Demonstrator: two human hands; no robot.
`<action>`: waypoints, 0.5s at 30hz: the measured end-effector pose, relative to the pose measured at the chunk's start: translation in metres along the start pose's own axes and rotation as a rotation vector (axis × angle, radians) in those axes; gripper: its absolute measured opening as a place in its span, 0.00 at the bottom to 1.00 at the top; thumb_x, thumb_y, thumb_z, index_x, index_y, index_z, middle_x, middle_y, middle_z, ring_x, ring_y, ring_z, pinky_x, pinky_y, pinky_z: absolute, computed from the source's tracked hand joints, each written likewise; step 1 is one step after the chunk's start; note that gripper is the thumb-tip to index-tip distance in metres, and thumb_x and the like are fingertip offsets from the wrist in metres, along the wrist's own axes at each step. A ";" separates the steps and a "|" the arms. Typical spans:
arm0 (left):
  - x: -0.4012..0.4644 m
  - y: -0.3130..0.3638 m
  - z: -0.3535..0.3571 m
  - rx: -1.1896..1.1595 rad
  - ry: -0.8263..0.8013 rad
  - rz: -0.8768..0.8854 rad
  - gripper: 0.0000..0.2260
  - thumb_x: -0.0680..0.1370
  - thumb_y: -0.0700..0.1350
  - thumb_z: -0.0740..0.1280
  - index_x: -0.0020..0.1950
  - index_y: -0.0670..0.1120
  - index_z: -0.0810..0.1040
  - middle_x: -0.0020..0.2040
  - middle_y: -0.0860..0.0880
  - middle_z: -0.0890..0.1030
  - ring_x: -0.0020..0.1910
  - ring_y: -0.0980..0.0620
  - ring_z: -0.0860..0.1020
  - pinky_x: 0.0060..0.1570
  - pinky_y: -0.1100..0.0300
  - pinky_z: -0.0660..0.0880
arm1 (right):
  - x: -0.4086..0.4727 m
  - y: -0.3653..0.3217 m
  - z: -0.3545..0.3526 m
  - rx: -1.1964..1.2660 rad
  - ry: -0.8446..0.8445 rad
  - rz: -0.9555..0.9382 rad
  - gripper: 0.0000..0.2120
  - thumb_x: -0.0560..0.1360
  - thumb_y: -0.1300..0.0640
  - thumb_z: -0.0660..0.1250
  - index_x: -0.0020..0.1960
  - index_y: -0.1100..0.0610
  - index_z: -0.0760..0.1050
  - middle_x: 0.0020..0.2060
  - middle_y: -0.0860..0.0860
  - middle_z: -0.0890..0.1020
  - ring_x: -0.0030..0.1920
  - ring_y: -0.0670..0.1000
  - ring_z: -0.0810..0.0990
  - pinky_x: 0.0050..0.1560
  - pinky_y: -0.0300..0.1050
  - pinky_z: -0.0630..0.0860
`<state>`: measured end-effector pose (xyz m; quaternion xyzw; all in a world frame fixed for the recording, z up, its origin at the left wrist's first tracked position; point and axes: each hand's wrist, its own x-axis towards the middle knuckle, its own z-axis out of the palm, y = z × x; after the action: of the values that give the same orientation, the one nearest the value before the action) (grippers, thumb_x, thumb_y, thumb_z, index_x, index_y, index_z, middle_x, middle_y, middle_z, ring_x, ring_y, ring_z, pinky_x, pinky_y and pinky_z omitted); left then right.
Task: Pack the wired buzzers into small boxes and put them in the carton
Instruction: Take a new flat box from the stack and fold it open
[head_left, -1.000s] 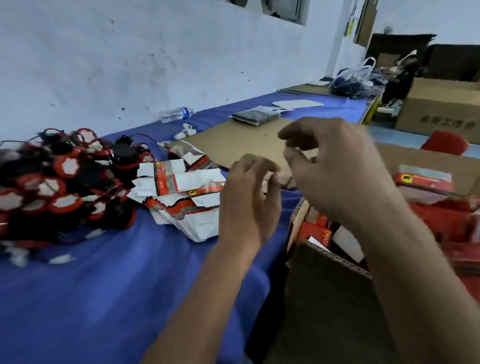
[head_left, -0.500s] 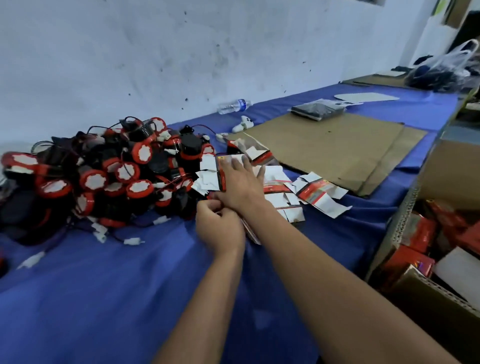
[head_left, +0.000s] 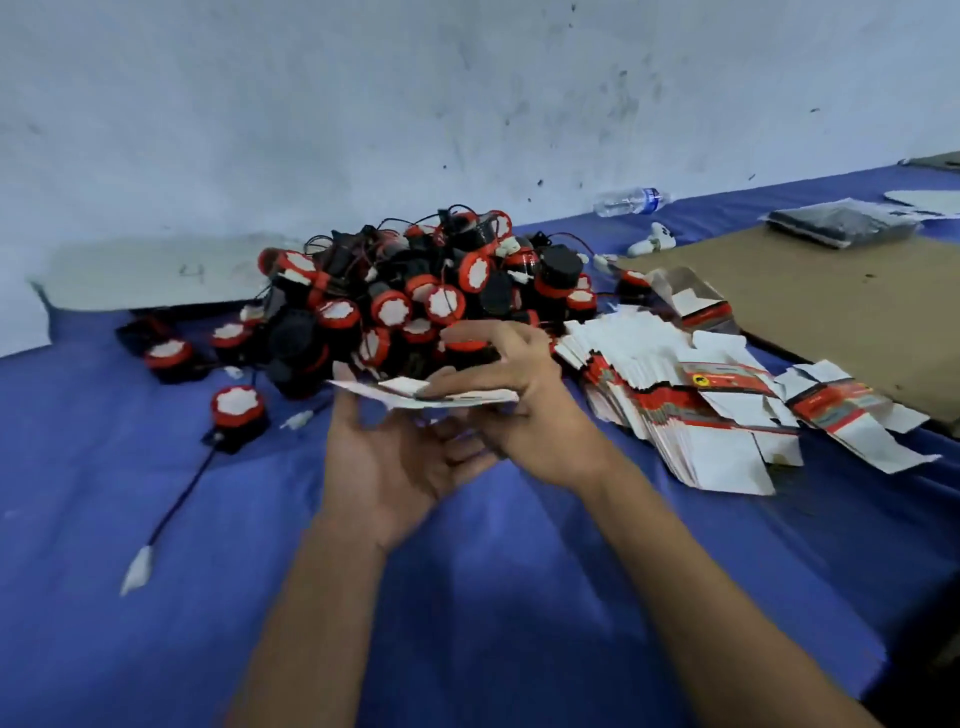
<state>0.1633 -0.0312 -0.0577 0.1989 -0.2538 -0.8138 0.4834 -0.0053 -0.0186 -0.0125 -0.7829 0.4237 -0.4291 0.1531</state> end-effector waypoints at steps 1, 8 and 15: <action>-0.017 0.012 -0.014 -0.013 0.024 -0.035 0.40 0.78 0.72 0.59 0.75 0.40 0.73 0.67 0.34 0.79 0.68 0.30 0.76 0.66 0.32 0.72 | 0.002 -0.006 0.012 0.018 -0.097 0.002 0.15 0.76 0.61 0.74 0.56 0.43 0.86 0.70 0.41 0.73 0.72 0.55 0.63 0.72 0.60 0.61; -0.089 0.048 -0.062 0.277 0.394 0.442 0.15 0.71 0.43 0.65 0.54 0.48 0.86 0.53 0.44 0.86 0.53 0.43 0.84 0.49 0.50 0.83 | 0.010 -0.021 0.098 0.031 -0.129 0.180 0.35 0.71 0.72 0.68 0.76 0.52 0.69 0.71 0.53 0.72 0.72 0.55 0.68 0.71 0.58 0.67; -0.085 0.042 -0.058 0.940 0.332 0.692 0.20 0.80 0.55 0.64 0.71 0.64 0.67 0.68 0.63 0.75 0.65 0.59 0.78 0.58 0.59 0.79 | 0.000 -0.024 0.121 0.470 -0.317 0.250 0.47 0.70 0.39 0.74 0.82 0.40 0.51 0.73 0.39 0.68 0.72 0.34 0.66 0.66 0.30 0.70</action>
<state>0.2639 0.0140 -0.0716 0.4213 -0.5573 -0.3683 0.6134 0.1040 -0.0198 -0.0687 -0.7248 0.3768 -0.3659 0.4458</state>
